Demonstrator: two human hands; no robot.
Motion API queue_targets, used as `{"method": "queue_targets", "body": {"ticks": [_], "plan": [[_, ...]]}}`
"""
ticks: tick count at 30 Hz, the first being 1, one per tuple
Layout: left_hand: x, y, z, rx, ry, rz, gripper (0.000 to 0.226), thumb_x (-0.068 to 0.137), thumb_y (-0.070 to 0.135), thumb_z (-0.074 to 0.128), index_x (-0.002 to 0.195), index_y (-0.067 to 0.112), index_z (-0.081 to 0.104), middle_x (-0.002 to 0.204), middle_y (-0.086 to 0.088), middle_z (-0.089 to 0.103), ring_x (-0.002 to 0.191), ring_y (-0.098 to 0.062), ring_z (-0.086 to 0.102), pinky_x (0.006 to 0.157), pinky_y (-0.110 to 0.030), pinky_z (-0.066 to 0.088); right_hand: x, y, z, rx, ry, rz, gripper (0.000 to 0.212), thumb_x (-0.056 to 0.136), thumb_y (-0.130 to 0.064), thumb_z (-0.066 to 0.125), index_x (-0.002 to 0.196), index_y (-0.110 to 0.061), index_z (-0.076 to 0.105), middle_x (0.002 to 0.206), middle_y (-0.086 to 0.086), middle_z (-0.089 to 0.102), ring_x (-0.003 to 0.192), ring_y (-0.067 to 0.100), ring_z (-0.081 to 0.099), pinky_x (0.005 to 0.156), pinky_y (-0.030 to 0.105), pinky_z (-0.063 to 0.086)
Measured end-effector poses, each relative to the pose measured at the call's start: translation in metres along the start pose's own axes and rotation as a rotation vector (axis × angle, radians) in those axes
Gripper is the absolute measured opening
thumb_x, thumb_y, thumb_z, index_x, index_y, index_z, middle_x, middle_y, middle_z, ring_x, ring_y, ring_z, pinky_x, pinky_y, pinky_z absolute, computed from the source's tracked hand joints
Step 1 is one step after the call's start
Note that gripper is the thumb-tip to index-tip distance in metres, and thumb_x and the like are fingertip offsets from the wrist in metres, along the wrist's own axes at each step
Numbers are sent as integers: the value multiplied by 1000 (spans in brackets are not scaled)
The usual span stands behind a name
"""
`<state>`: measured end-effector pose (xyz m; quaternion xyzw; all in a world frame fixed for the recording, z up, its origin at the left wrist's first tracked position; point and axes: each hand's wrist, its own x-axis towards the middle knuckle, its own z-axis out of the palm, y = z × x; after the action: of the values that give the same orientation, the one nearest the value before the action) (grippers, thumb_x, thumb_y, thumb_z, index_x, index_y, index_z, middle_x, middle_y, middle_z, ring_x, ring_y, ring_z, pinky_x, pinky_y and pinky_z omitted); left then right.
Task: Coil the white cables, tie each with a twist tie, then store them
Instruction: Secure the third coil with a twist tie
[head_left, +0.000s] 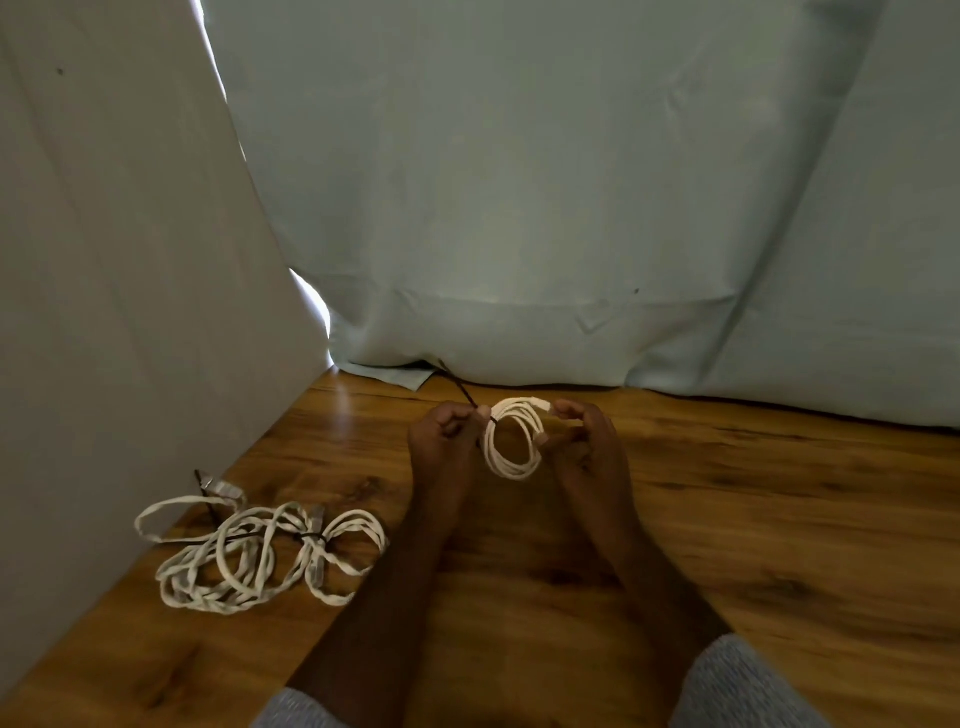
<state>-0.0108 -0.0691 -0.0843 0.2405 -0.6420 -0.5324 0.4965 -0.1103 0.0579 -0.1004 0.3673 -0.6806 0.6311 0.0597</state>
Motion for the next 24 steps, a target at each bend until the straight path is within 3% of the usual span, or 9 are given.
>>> {"method": "queue_targets", "body": {"ticks": [3, 7, 9, 11, 13, 17, 24], "plan": [[-3, 1, -1, -130, -20, -203, 9, 90, 11, 67, 86, 4, 72, 78, -7, 74, 69, -17, 70, 58, -29, 58, 0, 7, 5, -121, -10, 9, 44, 82, -19, 80, 122, -21, 62, 120, -8, 57, 110, 10, 57, 90, 27, 51], [-2, -7, -5, -16, -32, -298, 13, 89, 16, 70, 83, 6, 74, 79, -9, 75, 74, -25, 71, 64, -35, 59, -1, 5, 6, -48, -86, 150, 37, 83, -11, 78, 115, -20, 63, 103, -9, 68, 90, -8, 63, 72, 11, 52], [0, -11, -8, 120, -21, -220, 15, 87, 18, 72, 77, 8, 74, 72, -8, 73, 71, -26, 70, 65, -37, 57, -2, 8, 5, -33, -98, 178, 36, 81, -6, 78, 112, -17, 64, 95, -8, 70, 84, -8, 66, 69, 12, 52], [0, -13, -13, 350, -40, -86, 17, 85, 20, 73, 71, 10, 74, 65, -1, 69, 64, -18, 66, 62, -31, 52, -2, 10, 5, -10, -90, 187, 36, 79, -3, 78, 108, -20, 64, 93, -7, 72, 83, -3, 69, 71, 18, 55], [-2, -9, -17, 506, -59, -28, 17, 83, 19, 74, 68, 12, 72, 62, 7, 63, 62, -6, 59, 59, -24, 41, -2, 7, 5, -17, -98, 201, 35, 80, -7, 79, 106, -24, 63, 94, -9, 72, 82, -5, 68, 67, 10, 51], [-5, -6, -23, 609, -72, -24, 21, 82, 20, 76, 64, 18, 65, 61, 14, 57, 61, 2, 53, 54, -17, 34, -4, 5, 7, -93, -135, 200, 34, 81, -15, 81, 107, -26, 63, 92, -10, 71, 81, -6, 64, 63, 5, 47], [-6, -5, -24, 594, -26, -37, 22, 80, 21, 78, 67, 14, 61, 63, 5, 58, 61, -5, 53, 52, -19, 32, -8, 3, 8, -188, -147, 208, 20, 82, -18, 80, 97, -23, 68, 88, -11, 70, 80, -2, 64, 64, 7, 46]]}}
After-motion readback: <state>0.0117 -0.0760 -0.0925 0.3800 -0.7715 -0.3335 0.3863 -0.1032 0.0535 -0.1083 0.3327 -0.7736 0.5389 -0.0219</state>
